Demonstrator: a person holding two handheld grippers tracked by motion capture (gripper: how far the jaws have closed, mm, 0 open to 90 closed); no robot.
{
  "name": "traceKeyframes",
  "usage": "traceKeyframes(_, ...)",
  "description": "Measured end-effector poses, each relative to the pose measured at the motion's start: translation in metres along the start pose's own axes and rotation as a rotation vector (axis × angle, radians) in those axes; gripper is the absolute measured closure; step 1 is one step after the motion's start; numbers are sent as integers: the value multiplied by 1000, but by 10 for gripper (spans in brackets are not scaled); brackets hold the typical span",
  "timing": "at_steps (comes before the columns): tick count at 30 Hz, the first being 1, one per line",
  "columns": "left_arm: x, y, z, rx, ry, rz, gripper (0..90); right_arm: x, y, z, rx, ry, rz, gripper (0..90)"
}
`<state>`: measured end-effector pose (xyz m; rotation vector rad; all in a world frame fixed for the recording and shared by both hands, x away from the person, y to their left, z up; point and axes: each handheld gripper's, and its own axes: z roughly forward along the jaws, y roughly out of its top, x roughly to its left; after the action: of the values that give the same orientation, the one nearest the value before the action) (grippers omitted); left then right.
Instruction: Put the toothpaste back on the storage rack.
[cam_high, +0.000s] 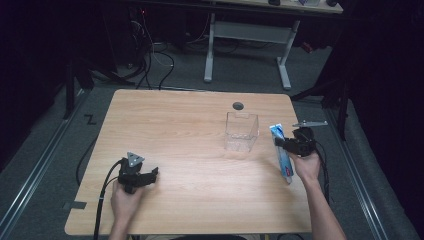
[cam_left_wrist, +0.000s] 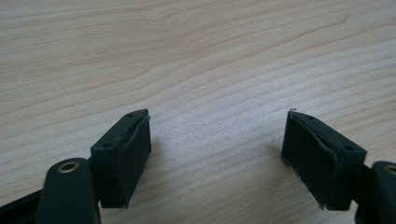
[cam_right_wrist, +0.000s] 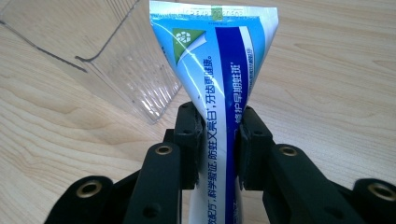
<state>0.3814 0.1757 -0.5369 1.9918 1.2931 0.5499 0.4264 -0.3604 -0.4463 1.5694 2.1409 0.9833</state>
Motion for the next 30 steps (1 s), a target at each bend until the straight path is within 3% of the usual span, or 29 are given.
traceKeyframes(30, 0, 0, 0, 1, 1, 1, 243, 16, 10, -26, -130, 99, -33, 753)
